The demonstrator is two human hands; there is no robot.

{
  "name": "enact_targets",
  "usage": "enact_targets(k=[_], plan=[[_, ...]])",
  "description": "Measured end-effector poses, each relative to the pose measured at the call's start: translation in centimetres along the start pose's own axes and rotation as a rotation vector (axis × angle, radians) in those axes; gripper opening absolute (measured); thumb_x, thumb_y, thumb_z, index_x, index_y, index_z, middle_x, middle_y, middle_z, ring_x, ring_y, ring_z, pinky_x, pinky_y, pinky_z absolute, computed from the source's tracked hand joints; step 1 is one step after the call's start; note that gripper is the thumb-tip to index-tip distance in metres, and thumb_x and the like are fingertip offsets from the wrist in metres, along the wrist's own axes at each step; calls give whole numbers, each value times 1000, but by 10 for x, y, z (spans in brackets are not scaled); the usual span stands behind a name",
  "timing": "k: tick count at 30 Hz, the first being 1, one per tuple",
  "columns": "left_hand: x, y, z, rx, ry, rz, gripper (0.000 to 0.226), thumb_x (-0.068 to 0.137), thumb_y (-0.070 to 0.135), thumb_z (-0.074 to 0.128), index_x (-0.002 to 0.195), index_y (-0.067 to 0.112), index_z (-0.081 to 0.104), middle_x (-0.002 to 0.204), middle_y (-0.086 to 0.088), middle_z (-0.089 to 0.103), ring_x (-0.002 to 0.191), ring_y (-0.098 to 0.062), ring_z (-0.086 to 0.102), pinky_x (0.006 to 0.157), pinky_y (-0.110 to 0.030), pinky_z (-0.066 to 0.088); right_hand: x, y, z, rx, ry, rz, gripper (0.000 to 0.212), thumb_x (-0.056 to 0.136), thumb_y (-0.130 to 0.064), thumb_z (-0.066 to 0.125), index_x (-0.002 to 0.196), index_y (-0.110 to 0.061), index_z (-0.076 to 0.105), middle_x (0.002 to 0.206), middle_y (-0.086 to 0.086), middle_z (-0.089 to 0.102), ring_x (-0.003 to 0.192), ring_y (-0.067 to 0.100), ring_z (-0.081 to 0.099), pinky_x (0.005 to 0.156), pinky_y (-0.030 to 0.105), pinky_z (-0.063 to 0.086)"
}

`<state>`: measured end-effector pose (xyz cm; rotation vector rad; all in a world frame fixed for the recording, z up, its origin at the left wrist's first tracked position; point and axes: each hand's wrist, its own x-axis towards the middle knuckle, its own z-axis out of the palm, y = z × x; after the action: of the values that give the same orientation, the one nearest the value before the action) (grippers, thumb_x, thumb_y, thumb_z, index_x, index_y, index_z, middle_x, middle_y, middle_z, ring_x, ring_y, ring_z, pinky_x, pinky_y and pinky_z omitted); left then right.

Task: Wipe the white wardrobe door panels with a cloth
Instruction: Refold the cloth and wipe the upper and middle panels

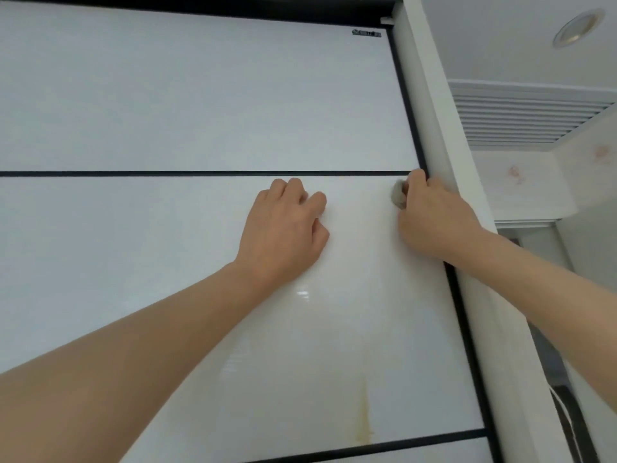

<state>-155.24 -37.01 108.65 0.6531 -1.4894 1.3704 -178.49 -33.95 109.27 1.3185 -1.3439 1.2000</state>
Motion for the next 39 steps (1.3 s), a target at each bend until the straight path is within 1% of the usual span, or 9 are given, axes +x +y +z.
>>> enact_targets(k=[6, 12, 15, 21, 27, 29, 32, 35, 39], plan=[[-1, 6, 13, -15, 129, -44, 20, 86, 23, 52, 93, 9, 64, 84, -8, 55, 77, -30, 48, 65, -39, 42, -68, 1, 26, 29, 166, -46, 17, 92, -18, 46, 107, -11, 48, 95, 10, 48, 71, 32, 51, 55, 34, 27], [-15, 20, 16, 2, 8, -86, 34, 92, 27, 41, 107, 4, 61, 114, -15, 60, 95, -36, 51, 89, -42, 43, -240, 5, 34, 237, -30, -285, 18, 84, -33, 49, 101, -26, 53, 90, -5, 52, 71, 17, 56, 39, 23, 36], [-19, 22, 12, -6, -39, -97, 37, 92, 29, 41, 113, 4, 60, 124, -16, 59, 103, -37, 51, 96, -42, 39, -213, 13, 30, 176, -12, -336, 12, 97, -29, 43, 105, -25, 52, 90, -7, 52, 63, 14, 54, 40, 24, 33], [-19, 22, 13, -30, -8, -115, 37, 92, 28, 41, 114, 6, 61, 127, -16, 59, 107, -36, 52, 97, -41, 39, -121, -19, 31, 188, 218, -33, 17, 103, -30, 43, 117, -24, 51, 97, 2, 57, 74, 29, 62, 56, 35, 41], [-22, 21, 14, -46, -3, -124, 36, 88, 22, 41, 113, 7, 62, 128, -15, 59, 108, -36, 54, 96, -41, 39, -262, -70, 62, 366, 55, -464, 30, 76, -31, 64, 78, -30, 34, 70, -9, 43, 52, 10, 50, 39, 24, 38], [-22, 22, 13, -41, 3, -126, 36, 88, 22, 41, 112, 7, 62, 127, -14, 60, 107, -36, 54, 96, -40, 39, -226, -47, 55, 315, 152, -371, 28, 85, -37, 63, 78, -29, 36, 65, -8, 48, 54, 9, 48, 43, 25, 34], [-21, 23, 13, -35, 0, -128, 36, 88, 23, 40, 112, 7, 62, 126, -14, 60, 105, -35, 53, 95, -39, 38, -147, -18, 33, 333, 298, 65, 26, 97, -44, 56, 79, -28, 44, 60, -10, 53, 51, 12, 52, 44, 22, 26], [-21, 22, 15, -22, 9, -125, 34, 88, 22, 43, 112, 7, 61, 127, -13, 59, 107, -34, 53, 95, -39, 38, -133, -22, 38, 383, 331, 194, 7, 102, -38, 54, 102, -30, 55, 84, -13, 64, 66, 13, 61, 49, 22, 32], [-23, 21, 16, -24, 9, -124, 35, 88, 22, 44, 115, 7, 61, 131, -15, 58, 113, -36, 52, 98, -41, 38, -228, -77, 63, 276, 176, -237, 15, 80, -32, 65, 94, -32, 63, 75, -4, 52, 57, 17, 55, 39, 26, 34]])
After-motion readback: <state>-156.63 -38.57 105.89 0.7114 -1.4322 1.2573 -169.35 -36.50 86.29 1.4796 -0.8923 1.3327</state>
